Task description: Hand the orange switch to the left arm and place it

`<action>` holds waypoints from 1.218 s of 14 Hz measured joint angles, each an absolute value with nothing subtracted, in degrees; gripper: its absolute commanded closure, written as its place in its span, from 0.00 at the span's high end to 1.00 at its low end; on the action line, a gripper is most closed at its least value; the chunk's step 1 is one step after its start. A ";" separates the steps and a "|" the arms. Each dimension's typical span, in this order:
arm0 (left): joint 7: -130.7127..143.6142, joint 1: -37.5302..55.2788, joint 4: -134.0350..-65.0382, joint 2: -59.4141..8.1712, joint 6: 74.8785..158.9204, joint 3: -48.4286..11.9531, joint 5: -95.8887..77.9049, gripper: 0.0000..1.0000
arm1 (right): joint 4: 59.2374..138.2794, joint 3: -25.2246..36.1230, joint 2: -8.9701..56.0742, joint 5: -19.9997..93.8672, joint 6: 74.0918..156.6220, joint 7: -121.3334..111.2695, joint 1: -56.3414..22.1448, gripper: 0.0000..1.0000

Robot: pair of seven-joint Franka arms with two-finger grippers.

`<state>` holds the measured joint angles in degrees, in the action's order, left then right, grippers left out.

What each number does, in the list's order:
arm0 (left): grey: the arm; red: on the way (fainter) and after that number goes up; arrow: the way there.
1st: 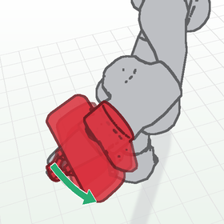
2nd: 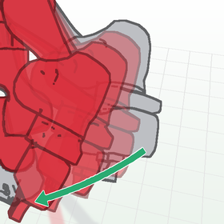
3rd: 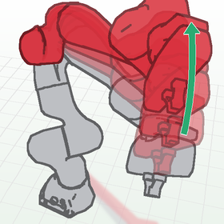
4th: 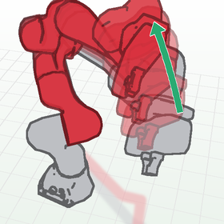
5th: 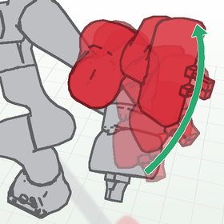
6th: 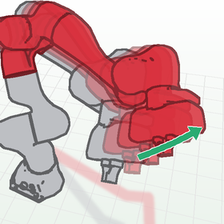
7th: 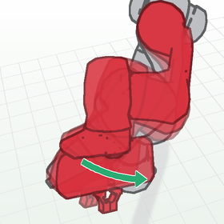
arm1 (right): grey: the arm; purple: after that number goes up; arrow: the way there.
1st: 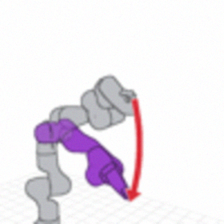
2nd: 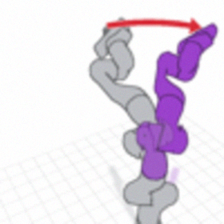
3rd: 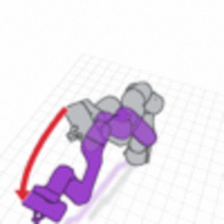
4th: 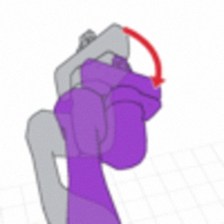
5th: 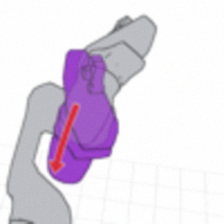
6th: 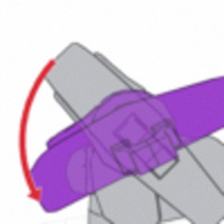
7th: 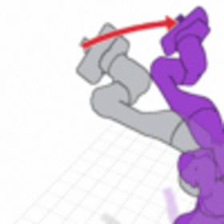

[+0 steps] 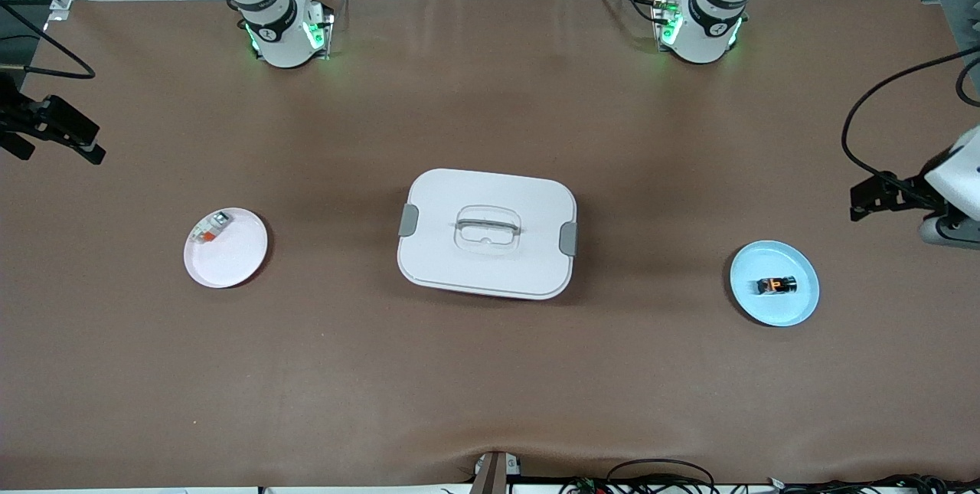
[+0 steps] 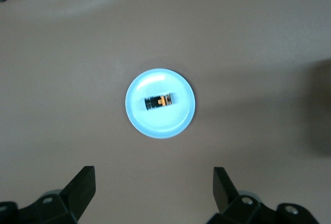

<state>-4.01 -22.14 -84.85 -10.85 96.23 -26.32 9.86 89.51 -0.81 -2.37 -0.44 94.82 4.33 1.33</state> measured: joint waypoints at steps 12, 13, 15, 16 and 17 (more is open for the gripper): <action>3.18 1.40 -87.40 0.09 87.59 -3.07 4.08 1.00 | 89.50 -2.49 -0.38 -0.44 93.77 4.33 1.27 1.00; 3.18 1.37 -88.15 0.85 87.59 -2.55 3.28 1.00 | 89.46 -2.48 -0.38 -0.44 92.41 4.33 1.27 1.00; 3.18 1.26 -89.41 2.15 87.59 -1.87 2.19 1.00 | 89.32 -2.42 -0.38 -0.44 89.83 4.34 1.29 1.00; 3.21 1.24 -89.75 2.58 87.59 -1.83 2.09 1.00 | 89.18 -2.42 -0.38 -0.46 89.05 4.34 1.28 1.00; 3.33 1.26 -89.99 2.89 87.59 -1.83 2.07 1.00 | 88.96 -2.41 -0.38 -0.46 88.14 4.34 1.28 1.00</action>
<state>3.33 1.26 -89.99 2.89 87.59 -1.83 2.07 88.96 -2.41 -0.38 -0.46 88.14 4.34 1.28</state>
